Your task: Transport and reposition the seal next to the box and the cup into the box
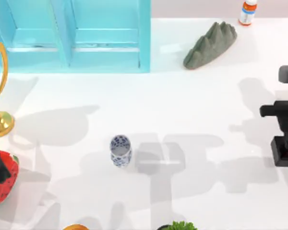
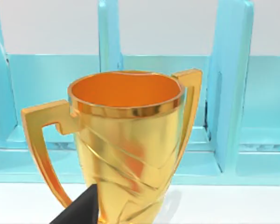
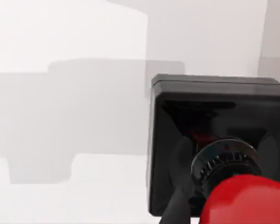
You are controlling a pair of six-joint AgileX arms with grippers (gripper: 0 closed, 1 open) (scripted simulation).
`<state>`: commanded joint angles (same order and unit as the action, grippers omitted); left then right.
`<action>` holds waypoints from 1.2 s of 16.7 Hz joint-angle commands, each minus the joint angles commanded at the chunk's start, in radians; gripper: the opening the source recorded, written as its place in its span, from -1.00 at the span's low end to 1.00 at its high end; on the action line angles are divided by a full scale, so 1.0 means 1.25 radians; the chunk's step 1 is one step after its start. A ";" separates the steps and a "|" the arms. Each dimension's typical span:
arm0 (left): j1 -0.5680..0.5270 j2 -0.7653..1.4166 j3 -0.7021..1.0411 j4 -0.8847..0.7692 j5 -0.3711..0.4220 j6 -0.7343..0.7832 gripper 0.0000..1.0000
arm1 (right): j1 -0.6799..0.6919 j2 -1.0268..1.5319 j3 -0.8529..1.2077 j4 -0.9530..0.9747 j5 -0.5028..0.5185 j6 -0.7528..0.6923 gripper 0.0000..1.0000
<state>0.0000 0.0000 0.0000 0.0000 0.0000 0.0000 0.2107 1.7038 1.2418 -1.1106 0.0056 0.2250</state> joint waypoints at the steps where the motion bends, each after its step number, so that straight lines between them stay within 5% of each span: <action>1: 0.000 0.000 0.000 0.000 0.000 0.000 1.00 | 0.000 0.000 0.000 0.000 0.000 0.000 0.36; 6: 0.000 0.000 0.000 0.000 0.000 0.000 1.00 | 0.000 0.000 0.000 0.000 0.000 0.000 1.00; 15: 0.000 0.000 0.000 0.000 0.000 0.000 1.00 | -0.001 0.000 0.003 -0.003 0.000 0.000 1.00; 20: 0.000 0.000 0.000 0.000 0.000 0.000 1.00 | -0.002 0.003 0.137 -0.137 0.000 -0.001 1.00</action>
<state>0.0000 0.0000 0.0000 0.0000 0.0000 0.0000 0.2082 1.7074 1.4126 -1.2819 0.0058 0.2243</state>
